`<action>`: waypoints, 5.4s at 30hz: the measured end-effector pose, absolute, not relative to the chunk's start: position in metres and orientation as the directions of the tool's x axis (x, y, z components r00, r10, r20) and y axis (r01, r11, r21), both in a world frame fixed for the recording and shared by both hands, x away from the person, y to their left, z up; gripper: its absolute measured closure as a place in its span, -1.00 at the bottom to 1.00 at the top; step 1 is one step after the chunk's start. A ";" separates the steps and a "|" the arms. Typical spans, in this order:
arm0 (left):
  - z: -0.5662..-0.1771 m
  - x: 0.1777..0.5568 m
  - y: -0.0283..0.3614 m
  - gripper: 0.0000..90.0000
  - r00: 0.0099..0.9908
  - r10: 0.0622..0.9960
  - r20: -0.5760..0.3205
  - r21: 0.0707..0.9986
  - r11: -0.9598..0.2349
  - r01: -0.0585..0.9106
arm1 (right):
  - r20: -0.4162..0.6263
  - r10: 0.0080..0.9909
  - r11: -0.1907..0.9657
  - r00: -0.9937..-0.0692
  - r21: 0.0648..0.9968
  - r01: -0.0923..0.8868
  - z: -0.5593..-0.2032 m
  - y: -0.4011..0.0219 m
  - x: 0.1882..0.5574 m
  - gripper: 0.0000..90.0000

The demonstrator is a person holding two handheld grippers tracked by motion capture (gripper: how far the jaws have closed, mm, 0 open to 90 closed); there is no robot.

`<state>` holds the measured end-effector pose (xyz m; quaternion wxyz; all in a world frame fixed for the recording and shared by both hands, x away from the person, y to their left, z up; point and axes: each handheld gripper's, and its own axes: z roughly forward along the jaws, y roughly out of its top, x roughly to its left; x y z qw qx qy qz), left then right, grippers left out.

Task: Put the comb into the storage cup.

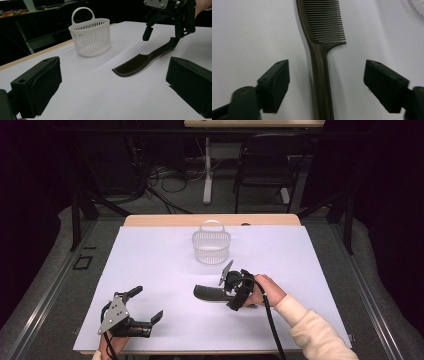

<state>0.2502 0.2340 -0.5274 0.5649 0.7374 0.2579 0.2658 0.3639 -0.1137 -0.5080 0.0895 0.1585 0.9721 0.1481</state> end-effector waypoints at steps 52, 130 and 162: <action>-0.527 0.250 0.234 -1.00 0.729 0.677 0.101 0.969 -0.232 0.081 | -0.132 0.263 0.956 -0.956 0.168 0.240 -0.514 -0.094 0.365 0.61; -0.528 0.251 0.234 -1.00 0.729 0.678 0.098 0.969 -0.231 0.084 | -0.080 0.518 0.719 -0.851 0.579 0.384 -0.478 -0.173 0.356 0.61; -0.528 0.251 0.234 -1.00 0.728 0.678 0.103 0.968 -0.235 0.082 | -0.082 0.587 0.660 -0.806 0.626 0.417 -0.470 -0.189 0.361 0.61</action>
